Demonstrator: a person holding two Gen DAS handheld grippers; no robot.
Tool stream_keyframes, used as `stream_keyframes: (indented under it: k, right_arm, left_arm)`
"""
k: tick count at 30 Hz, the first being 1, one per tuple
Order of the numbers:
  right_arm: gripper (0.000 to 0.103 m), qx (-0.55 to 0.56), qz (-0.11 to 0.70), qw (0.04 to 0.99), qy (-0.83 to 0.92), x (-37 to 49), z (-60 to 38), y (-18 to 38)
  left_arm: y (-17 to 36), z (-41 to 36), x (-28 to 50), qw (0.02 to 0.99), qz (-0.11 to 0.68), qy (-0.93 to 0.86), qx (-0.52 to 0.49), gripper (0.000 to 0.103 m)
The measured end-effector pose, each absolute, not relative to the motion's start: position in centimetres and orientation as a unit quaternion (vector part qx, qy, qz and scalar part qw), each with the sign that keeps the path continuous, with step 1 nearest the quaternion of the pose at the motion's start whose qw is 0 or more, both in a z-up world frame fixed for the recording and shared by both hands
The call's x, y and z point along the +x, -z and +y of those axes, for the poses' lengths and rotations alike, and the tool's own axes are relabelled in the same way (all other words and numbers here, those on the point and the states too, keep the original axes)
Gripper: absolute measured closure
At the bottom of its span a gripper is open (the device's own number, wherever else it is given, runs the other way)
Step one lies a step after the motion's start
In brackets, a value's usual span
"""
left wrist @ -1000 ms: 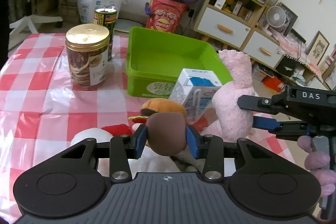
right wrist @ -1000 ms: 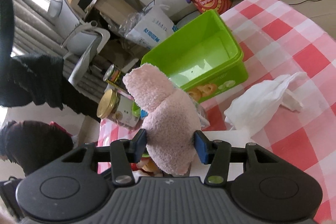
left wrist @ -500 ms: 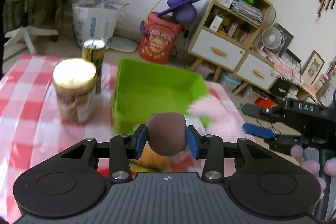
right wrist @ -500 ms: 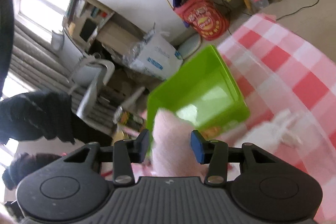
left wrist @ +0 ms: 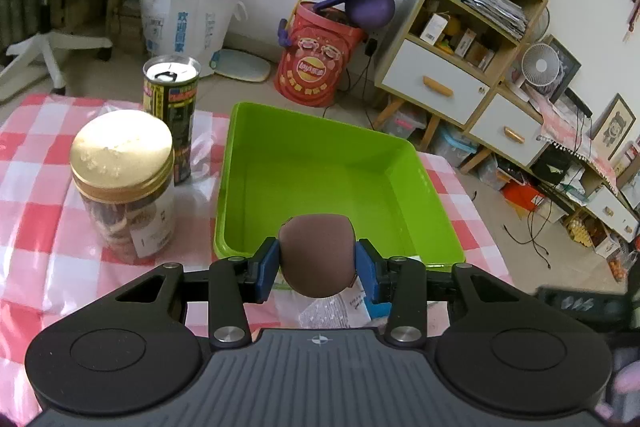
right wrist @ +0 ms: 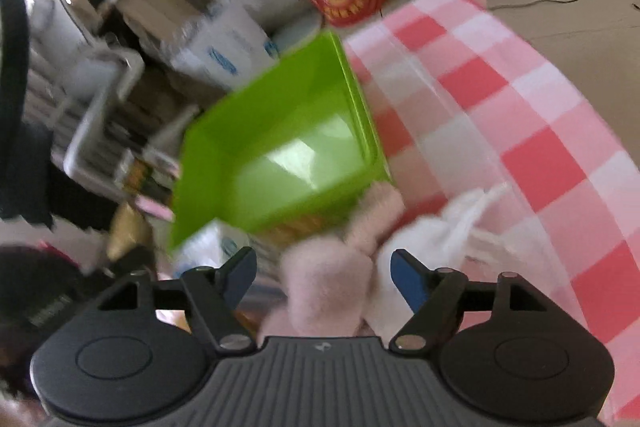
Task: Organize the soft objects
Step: 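Carry the brown plush and pink bunny over the green bin with both tools, then open both tools to drop the brown plush and pink bunny into the bin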
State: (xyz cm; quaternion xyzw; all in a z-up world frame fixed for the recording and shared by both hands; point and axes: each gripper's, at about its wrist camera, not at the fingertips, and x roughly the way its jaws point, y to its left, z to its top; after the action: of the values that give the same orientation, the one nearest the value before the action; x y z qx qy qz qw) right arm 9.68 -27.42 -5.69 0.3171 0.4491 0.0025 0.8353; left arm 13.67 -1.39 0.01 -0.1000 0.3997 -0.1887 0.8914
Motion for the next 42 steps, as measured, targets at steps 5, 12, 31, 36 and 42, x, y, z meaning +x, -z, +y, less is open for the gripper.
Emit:
stream_keyframes:
  k: [5,12,31,36,42]
  right_arm:
    - [0.047,0.294,0.467,0.833,-0.023,10.2,-26.0,7.8]
    - [0.075,0.248,0.464,0.850,-0.014,9.5,-24.6,8.2]
    - [0.075,0.321,0.336,0.886,0.002,13.3,-27.1,0.6]
    - [0.074,0.316,0.347,0.883,-0.006,15.2,-26.3,2.2]
    - [0.073,0.310,0.358,0.881,-0.009,16.0,-26.0,2.9]
  left_arm:
    - [0.1,-1.4,13.5,0.890,0.401,0.186,-0.108,0.060]
    - [-0.7,-1.7,13.3,0.891,0.394,0.195,-0.111,0.060]
    - [0.0,-3.0,17.2,0.897,0.392,0.197,-0.053,0.059]
    - [1.5,-2.8,18.4,0.891,0.406,0.197,-0.046,0.057]
    - [2.4,-3.2,19.2,0.889,0.409,0.202,-0.032,0.057]
